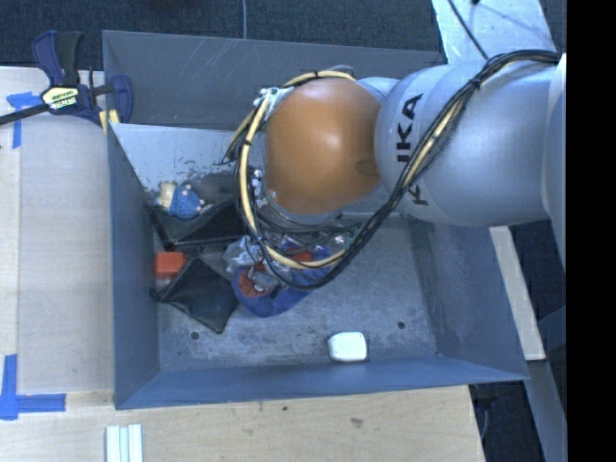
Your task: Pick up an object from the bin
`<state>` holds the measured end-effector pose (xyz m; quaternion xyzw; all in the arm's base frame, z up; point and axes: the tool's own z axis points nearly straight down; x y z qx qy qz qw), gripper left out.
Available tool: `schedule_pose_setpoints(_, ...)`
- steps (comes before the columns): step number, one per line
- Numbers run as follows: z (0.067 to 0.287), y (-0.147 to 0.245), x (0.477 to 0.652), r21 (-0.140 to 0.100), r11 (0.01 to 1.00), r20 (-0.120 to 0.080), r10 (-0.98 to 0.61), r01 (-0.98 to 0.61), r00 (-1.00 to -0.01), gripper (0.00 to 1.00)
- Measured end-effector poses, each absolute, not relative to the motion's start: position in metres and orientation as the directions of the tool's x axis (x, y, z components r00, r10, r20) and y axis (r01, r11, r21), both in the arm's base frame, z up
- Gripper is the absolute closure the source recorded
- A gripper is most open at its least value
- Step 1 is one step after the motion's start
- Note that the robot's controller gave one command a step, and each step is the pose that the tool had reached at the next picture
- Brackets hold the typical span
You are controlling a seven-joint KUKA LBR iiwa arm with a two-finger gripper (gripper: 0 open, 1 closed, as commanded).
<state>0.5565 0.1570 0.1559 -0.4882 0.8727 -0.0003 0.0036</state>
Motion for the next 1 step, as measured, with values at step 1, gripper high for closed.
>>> schedule_pose_setpoints(1,0.1884,0.1571,0.5579,-0.004,0.526,-0.006,-0.850,-0.850,-0.526,1.00)
